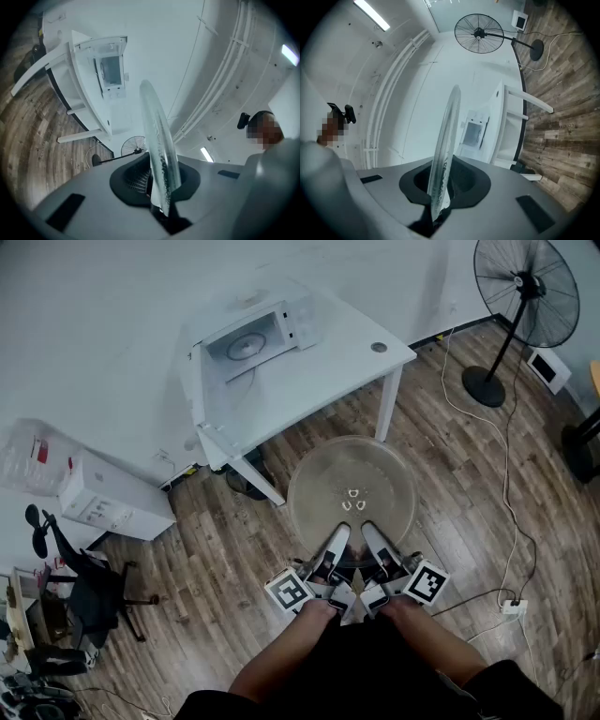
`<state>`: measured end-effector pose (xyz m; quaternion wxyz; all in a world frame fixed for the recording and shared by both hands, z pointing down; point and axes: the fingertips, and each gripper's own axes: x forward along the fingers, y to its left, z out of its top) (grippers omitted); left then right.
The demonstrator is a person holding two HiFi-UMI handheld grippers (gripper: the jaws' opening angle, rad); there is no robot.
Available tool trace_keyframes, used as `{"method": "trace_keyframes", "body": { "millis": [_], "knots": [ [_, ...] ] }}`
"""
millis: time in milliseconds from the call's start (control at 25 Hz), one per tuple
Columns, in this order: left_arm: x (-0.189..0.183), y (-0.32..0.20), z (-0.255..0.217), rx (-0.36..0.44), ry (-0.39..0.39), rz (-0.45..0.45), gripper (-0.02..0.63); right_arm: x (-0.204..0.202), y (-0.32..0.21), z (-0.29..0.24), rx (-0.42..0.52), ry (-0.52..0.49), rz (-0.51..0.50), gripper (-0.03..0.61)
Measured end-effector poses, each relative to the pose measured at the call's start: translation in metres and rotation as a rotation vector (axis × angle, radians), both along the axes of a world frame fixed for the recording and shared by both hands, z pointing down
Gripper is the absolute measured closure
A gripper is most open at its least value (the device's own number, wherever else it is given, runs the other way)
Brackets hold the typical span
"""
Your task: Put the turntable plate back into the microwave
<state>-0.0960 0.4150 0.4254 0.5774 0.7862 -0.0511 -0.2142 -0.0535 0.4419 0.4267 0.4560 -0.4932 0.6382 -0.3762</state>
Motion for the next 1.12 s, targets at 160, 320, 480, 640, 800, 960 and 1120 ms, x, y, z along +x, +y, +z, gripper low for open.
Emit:
{"method": "trace_keyframes", "body": {
  "millis": [160, 320, 480, 640, 800, 960, 1120],
  "knots": [
    [-0.004, 0.001, 0.0, -0.002, 0.001, -0.003, 0.561, -0.003, 0.001, -0.001, -0.005, 0.003, -0.002, 0.522],
    [-0.001, -0.002, -0.002, 0.0, 0.009, -0.007, 0.561, -0.001, -0.002, -0.004, -0.003, 0.009, -0.008, 0.522],
    [0.008, 0.003, -0.005, 0.014, 0.021, -0.018, 0.563, 0.009, 0.002, -0.007, 0.011, 0.039, -0.018, 0.525],
    [0.025, 0.008, -0.006, 0.015, 0.02, -0.033, 0.561, 0.027, 0.006, -0.008, 0.016, 0.042, -0.026, 0.517],
    [0.04, 0.014, -0.009, 0.022, 0.028, -0.062, 0.561, 0.043, 0.012, -0.01, 0.025, 0.039, -0.059, 0.518],
    [0.05, 0.018, -0.007, 0.017, 0.016, -0.083, 0.561, 0.053, 0.014, -0.01, 0.029, 0.017, -0.079, 0.517],
    [0.058, 0.0, -0.006, 0.017, 0.01, -0.095, 0.561, 0.061, -0.005, -0.008, 0.032, 0.007, -0.094, 0.518]
  ]
}}
